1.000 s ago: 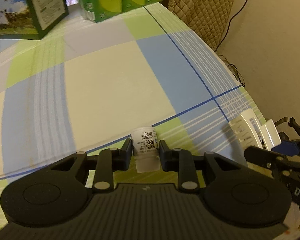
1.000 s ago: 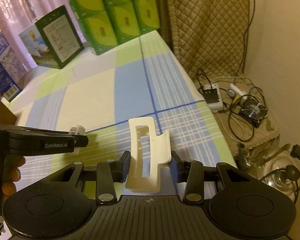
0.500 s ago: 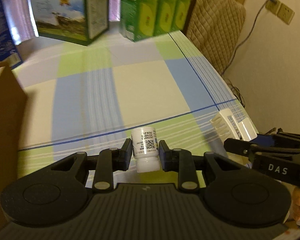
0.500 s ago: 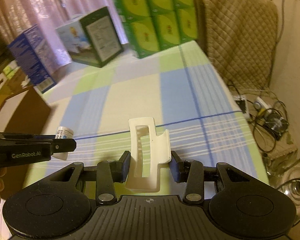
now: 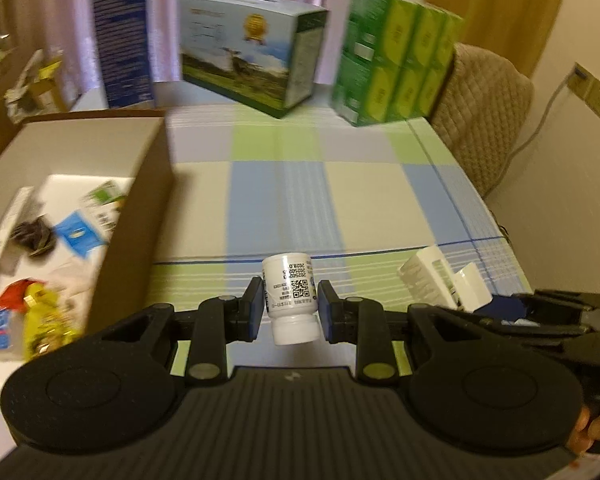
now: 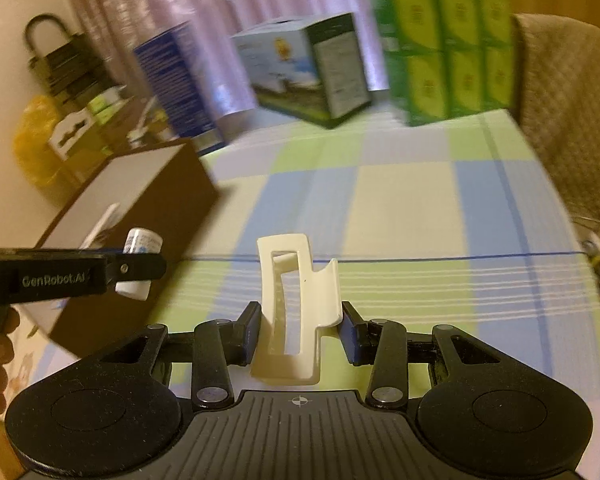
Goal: Organize objects
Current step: 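Carry the pill bottle and hair clip over the brown box with both tools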
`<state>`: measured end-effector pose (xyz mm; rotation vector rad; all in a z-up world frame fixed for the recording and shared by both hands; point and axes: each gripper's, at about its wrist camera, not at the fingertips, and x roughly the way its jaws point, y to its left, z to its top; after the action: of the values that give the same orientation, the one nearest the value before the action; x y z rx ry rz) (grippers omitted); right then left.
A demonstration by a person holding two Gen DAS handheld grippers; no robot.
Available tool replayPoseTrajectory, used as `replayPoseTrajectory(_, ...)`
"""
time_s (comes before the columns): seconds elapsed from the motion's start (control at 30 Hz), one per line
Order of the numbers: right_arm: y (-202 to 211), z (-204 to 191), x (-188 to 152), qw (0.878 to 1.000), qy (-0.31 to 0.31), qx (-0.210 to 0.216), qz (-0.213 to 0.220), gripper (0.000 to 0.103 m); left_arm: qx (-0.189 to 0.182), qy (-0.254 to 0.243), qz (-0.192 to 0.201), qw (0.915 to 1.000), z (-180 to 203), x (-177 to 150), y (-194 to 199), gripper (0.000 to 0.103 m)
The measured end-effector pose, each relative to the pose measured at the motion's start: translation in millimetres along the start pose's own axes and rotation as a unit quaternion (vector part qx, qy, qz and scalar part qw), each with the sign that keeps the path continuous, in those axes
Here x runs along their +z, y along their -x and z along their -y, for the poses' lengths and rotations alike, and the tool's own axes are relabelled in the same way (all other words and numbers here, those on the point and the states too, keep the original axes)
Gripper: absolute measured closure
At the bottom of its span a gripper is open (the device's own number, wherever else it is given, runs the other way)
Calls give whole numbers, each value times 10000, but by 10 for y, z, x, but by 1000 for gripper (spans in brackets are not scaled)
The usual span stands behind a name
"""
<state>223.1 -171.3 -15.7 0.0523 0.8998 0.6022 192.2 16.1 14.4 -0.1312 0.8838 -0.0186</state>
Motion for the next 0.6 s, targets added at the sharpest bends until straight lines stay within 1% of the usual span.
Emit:
replayPoseTrajectory(0.23, -260, -695, -10, 9976, 371, 544, -203, 65, 340, 318, 173, 9988, -619, -93, 349, 79)
replayPoseTrajectory(0.43, -458, -1293, 105, 9936, 636, 931, -112, 65, 677, 515, 293, 9959, -1185, -111, 570, 79)
replayPoseTrajectory(0.6, -652, -1727, 189, 9908, 772, 1113, -52, 65, 876, 538, 325, 9942, -1590, -99, 623, 79)
